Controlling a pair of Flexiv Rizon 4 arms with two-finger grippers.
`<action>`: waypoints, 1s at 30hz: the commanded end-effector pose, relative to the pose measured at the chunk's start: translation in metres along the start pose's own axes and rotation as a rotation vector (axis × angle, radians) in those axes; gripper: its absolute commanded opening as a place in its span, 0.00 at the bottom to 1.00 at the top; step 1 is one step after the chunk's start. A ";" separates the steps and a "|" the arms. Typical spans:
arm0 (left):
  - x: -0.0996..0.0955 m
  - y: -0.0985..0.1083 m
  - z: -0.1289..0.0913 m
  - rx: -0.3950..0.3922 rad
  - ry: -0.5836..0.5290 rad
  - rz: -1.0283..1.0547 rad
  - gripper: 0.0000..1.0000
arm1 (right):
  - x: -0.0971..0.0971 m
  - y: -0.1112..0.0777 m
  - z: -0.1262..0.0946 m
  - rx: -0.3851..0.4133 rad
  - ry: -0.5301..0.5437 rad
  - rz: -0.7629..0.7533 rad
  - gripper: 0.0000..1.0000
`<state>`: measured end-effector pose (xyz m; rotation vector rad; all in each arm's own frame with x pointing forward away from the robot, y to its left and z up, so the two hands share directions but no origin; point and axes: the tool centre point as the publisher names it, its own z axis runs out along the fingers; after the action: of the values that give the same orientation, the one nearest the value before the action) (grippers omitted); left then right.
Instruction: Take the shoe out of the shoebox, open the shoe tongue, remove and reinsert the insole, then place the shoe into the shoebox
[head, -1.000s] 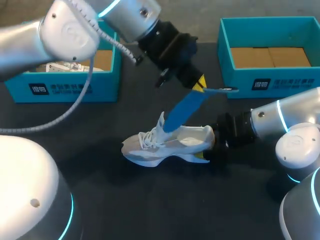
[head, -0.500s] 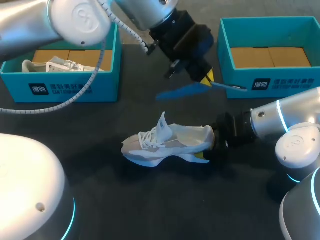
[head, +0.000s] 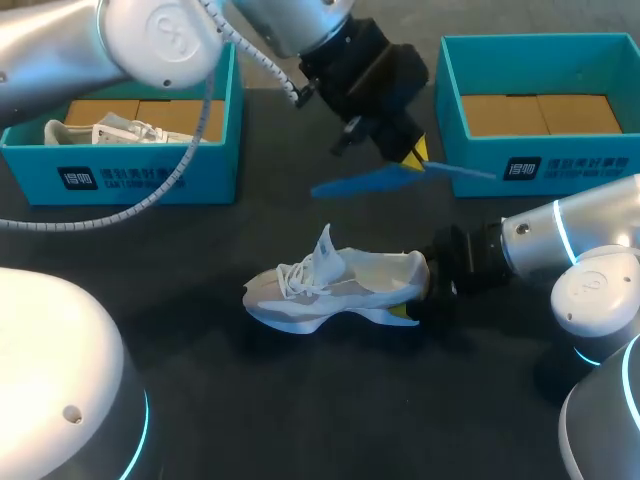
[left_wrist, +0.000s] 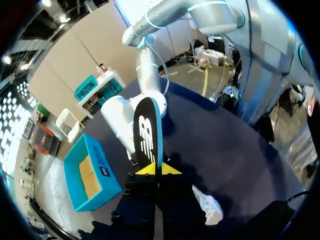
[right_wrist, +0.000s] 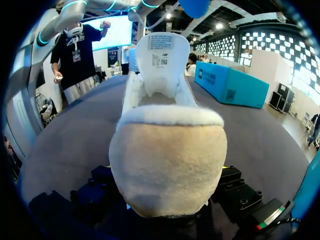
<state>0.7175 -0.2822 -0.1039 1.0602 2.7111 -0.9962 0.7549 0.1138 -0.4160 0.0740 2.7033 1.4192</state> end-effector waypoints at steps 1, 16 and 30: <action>0.011 0.000 -0.007 0.063 -0.009 -0.101 0.00 | 0.000 -0.002 0.004 0.003 -0.001 -0.001 0.00; 0.029 -0.038 -0.045 0.571 0.089 -0.492 0.00 | 0.000 -0.002 0.004 0.003 -0.001 -0.001 0.00; 0.051 -0.066 -0.065 0.968 0.135 -0.706 0.00 | 0.000 -0.002 0.004 0.003 -0.001 -0.001 0.00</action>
<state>0.6548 -0.2533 -0.0256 0.3333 2.9582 -2.1018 0.7549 0.1138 -0.4160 0.0741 2.7034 1.4191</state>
